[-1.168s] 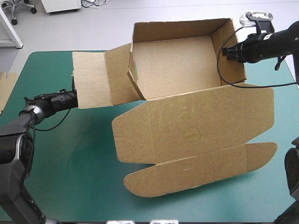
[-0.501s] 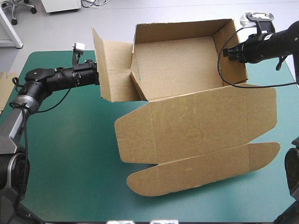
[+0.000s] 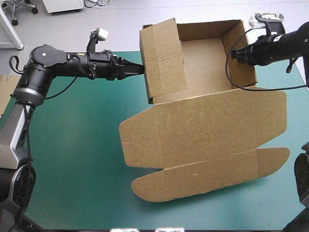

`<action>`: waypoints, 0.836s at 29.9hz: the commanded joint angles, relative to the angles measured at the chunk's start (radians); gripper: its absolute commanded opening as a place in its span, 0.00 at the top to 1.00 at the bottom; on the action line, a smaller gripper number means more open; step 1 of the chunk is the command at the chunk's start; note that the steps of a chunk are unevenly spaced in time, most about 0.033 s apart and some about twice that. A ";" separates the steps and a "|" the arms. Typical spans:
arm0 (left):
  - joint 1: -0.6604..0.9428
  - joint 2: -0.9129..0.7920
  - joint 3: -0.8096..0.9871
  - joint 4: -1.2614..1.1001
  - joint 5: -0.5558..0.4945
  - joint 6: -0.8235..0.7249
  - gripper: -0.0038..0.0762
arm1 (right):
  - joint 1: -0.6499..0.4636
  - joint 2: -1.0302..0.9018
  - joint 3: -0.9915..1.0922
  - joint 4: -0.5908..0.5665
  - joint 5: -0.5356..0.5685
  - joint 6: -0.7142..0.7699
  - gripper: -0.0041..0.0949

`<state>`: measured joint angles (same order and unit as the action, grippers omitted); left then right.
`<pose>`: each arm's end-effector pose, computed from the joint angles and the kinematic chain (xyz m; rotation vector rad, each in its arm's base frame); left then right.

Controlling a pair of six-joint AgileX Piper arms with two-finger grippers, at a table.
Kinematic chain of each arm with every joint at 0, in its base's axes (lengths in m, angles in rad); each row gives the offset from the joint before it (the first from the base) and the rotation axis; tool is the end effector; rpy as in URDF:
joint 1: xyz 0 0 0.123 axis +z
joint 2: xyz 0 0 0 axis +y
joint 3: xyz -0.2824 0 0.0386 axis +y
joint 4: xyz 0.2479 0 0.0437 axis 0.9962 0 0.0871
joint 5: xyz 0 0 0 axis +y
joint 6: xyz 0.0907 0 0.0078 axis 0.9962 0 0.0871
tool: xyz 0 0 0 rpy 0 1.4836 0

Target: Fold the box

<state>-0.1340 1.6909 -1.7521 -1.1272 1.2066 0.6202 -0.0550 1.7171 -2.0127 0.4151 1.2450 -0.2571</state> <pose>0.3408 -0.1235 0.4262 0.6458 2.0381 -1.2099 0.3616 0.0149 0.4484 -0.2528 2.3441 0.3872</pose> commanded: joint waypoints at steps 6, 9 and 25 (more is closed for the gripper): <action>-0.083 -0.051 -0.166 0.103 -0.028 -0.131 0.58 | -0.003 -0.042 -0.025 0.051 -0.018 0.016 0.98; -0.112 -0.051 -0.200 0.143 -0.035 -0.178 0.53 | -0.003 -0.042 -0.025 0.051 -0.018 0.016 0.98; -0.157 -0.051 -0.310 0.280 -0.023 -0.273 0.49 | -0.003 -0.042 -0.025 0.051 -0.018 0.032 0.98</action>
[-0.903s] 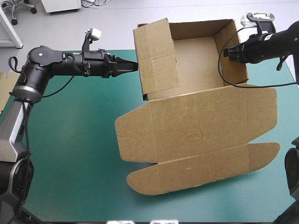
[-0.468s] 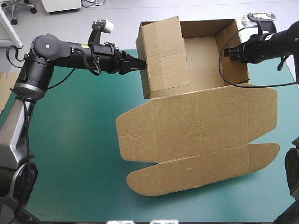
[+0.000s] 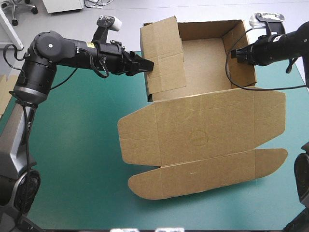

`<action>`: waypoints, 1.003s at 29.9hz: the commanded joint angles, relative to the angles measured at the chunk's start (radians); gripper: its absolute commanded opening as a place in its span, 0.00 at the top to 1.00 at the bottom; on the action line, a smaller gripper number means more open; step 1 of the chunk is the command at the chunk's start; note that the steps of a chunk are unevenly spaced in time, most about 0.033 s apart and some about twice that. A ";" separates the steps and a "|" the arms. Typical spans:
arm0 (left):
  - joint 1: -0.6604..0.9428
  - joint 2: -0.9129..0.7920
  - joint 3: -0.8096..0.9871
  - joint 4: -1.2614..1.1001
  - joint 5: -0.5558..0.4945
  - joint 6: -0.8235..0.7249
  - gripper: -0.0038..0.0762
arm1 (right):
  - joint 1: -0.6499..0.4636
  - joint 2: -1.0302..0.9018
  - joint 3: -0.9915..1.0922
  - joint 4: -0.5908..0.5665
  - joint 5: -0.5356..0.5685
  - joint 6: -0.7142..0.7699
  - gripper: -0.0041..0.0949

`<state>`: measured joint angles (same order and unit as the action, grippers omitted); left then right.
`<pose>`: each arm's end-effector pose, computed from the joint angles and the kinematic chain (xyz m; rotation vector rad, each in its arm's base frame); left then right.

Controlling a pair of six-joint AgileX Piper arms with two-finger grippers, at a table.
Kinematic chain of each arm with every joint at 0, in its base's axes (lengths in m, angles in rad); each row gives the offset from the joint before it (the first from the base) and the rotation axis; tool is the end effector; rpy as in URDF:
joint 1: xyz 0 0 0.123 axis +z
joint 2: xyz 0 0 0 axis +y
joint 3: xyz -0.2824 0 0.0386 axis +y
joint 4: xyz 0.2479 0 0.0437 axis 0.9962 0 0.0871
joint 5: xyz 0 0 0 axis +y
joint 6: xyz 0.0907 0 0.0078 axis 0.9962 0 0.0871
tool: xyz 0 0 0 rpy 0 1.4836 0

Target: Fold the box

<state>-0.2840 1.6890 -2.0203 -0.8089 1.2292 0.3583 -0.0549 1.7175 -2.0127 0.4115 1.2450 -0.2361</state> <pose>0.3125 -0.1559 0.4791 0.7333 2.0806 -0.9825 0.3617 0.0147 0.4481 -0.2284 2.3498 0.3930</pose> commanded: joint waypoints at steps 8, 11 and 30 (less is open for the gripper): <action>-0.029 -0.038 -0.060 0.040 -0.055 -0.073 0.49 | -0.003 -0.042 -0.025 0.057 -0.018 0.019 0.98; -0.077 -0.038 -0.084 0.118 -0.090 -0.110 0.49 | -0.003 -0.042 -0.025 0.063 -0.016 0.022 0.98; -0.345 -0.038 -0.086 0.698 -0.142 -0.335 0.49 | -0.003 -0.042 -0.025 0.064 -0.012 0.035 0.98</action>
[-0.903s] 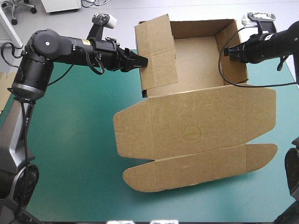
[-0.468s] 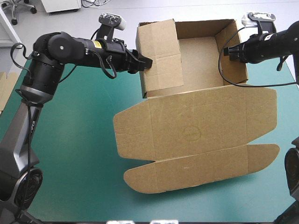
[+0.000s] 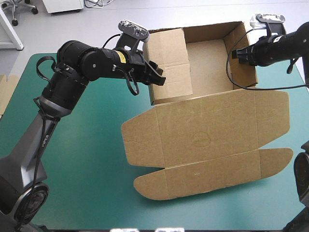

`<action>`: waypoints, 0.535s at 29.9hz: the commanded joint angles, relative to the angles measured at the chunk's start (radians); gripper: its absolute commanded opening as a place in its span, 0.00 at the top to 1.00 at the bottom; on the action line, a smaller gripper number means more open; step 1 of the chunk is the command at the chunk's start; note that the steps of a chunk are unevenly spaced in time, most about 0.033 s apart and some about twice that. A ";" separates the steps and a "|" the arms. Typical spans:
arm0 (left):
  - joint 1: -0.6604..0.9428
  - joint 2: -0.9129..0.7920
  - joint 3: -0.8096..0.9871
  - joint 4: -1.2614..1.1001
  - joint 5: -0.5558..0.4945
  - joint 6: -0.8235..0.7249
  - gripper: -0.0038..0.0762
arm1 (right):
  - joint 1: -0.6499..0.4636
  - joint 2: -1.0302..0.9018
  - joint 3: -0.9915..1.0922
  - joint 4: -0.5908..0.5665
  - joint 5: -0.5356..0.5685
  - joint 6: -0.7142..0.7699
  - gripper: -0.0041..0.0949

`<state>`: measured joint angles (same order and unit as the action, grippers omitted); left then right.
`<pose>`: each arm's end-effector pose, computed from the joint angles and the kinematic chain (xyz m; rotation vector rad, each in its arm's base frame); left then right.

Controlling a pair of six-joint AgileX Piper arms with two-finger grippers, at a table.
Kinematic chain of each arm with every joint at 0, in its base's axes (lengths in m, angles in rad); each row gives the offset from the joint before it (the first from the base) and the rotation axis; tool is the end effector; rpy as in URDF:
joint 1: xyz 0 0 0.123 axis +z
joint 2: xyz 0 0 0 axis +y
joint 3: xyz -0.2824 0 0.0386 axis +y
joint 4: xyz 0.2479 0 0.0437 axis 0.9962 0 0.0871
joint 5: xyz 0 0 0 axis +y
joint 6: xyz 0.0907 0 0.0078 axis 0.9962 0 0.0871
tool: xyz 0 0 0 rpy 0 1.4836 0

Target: Fold the box

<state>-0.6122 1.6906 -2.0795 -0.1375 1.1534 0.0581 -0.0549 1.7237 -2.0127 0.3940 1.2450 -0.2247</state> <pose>0.2843 -0.2136 0.4767 0.7549 2.1520 -0.4662 0.3639 0.0132 0.4453 -0.2139 2.3630 0.3782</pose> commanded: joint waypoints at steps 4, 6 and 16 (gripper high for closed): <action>-0.024 -0.040 -0.032 0.123 -0.069 -0.071 0.49 | -0.003 -0.048 -0.025 0.106 -0.012 0.026 0.98; -0.030 -0.040 -0.053 0.149 -0.073 -0.076 0.49 | -0.003 -0.048 -0.025 0.106 -0.014 0.026 0.98; -0.155 -0.040 -0.094 0.332 -0.079 -0.058 0.49 | -0.003 -0.048 -0.025 0.110 -0.016 0.026 0.98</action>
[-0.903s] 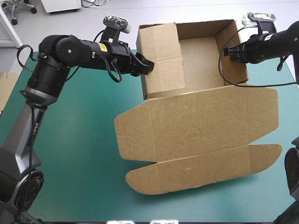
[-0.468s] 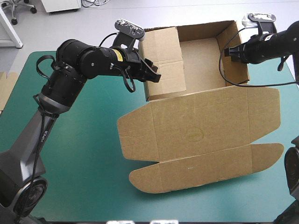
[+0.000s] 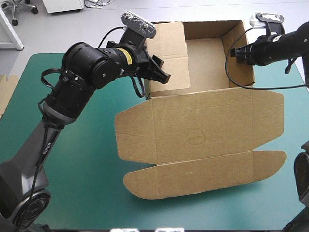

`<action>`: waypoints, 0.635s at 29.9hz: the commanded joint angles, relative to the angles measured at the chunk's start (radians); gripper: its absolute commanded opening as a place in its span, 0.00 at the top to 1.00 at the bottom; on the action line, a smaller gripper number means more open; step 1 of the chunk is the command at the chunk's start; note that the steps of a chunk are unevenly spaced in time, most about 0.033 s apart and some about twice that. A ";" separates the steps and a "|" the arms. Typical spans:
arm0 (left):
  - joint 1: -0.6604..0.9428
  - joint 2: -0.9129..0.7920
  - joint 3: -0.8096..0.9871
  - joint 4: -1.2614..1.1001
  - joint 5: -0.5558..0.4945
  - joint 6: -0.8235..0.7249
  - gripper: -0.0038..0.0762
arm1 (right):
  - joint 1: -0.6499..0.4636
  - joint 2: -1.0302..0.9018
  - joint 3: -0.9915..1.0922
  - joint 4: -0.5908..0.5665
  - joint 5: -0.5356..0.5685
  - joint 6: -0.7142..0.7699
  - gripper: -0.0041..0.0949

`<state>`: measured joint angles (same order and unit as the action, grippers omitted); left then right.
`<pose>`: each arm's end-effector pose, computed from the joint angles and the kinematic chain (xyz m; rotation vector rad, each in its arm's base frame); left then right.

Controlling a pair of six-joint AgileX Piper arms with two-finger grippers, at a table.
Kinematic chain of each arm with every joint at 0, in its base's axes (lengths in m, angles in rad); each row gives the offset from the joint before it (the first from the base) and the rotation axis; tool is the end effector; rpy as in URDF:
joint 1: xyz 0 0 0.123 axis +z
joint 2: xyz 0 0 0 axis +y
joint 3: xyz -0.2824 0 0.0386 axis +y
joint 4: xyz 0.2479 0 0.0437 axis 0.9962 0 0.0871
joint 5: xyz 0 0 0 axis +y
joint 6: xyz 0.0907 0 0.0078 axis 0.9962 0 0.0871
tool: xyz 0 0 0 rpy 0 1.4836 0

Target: Fold the box

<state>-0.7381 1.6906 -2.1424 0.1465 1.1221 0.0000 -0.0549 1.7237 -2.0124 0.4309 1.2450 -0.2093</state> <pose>0.2681 -0.2277 0.4968 0.7696 2.0124 -0.2511 0.3636 0.0161 0.4464 -0.1961 2.3557 0.4319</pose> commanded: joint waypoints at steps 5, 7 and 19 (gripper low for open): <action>-0.063 -0.040 -0.033 0.072 -0.043 0.022 0.49 | -0.003 -0.048 -0.026 0.073 -0.014 0.006 0.98; -0.085 -0.040 -0.033 0.127 -0.043 0.035 0.49 | -0.003 -0.048 -0.026 0.075 -0.014 0.006 0.98; -0.129 -0.093 -0.033 0.269 0.129 -0.039 0.49 | -0.003 -0.048 -0.026 0.073 -0.012 0.005 0.98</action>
<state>-0.8616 1.6767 -2.1457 0.3633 1.2511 -0.0112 -0.0549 1.7237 -2.0124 0.4374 1.2450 -0.2093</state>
